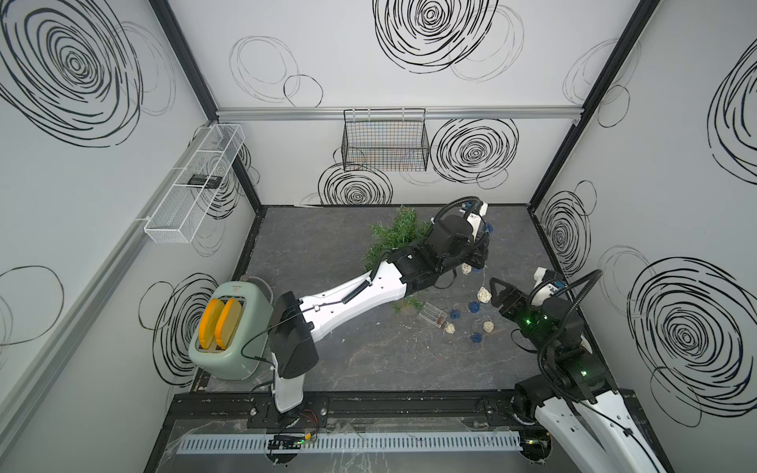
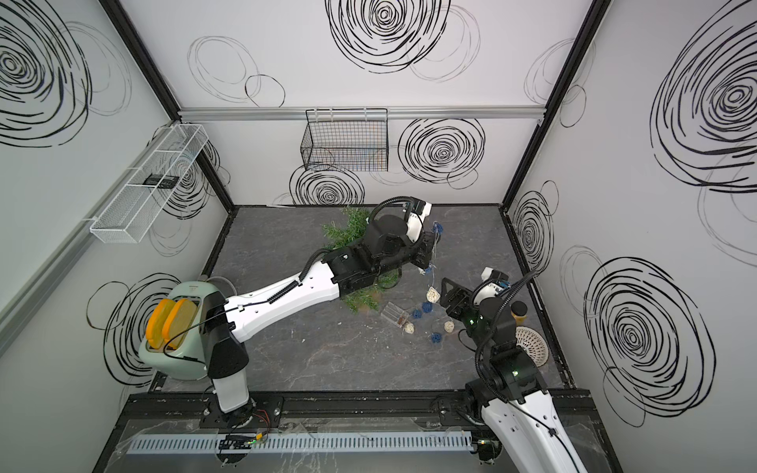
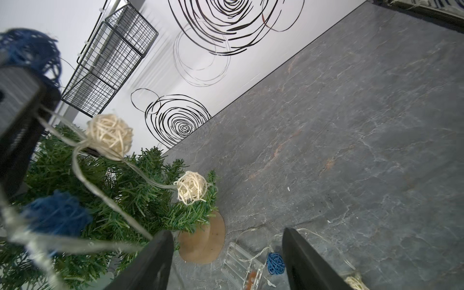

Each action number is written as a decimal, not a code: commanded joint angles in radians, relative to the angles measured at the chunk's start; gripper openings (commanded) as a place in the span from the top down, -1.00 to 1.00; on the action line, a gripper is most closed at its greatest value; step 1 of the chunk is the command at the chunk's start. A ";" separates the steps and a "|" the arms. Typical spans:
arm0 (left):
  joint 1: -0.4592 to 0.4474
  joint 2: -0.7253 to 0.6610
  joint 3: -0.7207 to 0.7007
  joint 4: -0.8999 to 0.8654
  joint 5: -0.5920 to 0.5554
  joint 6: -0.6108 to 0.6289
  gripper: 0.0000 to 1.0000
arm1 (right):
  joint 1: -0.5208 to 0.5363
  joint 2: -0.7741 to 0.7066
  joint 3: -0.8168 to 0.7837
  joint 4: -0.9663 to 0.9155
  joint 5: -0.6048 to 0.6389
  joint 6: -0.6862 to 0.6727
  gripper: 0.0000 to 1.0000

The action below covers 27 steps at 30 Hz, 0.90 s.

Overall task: Remove string lights from the small christmas tree
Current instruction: Remove the light string from the Christmas tree, then place the light string at the center of the board.

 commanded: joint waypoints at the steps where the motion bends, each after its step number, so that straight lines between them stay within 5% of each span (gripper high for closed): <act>1: 0.021 -0.002 0.050 0.028 -0.035 -0.030 1.00 | -0.004 -0.044 -0.011 -0.059 0.075 0.051 -0.47; 10: -0.078 0.094 0.098 -0.028 -0.028 0.000 1.00 | -0.004 -0.195 0.061 -0.068 0.302 0.064 -0.49; 17: -0.102 0.184 0.112 -0.062 0.008 -0.030 1.00 | -0.004 -0.283 0.112 -0.001 0.365 -0.010 -0.49; 21: -0.117 0.201 0.111 -0.105 0.019 -0.030 -0.37 | -0.003 -0.258 0.129 0.005 0.368 -0.027 -0.52; 22: -0.121 0.196 0.101 -0.107 0.015 -0.031 -0.98 | -0.002 -0.249 0.132 0.004 0.367 -0.027 -0.54; 27: -0.130 0.118 0.007 -0.068 0.023 -0.031 -0.92 | -0.003 -0.203 0.149 0.023 0.353 -0.041 -0.73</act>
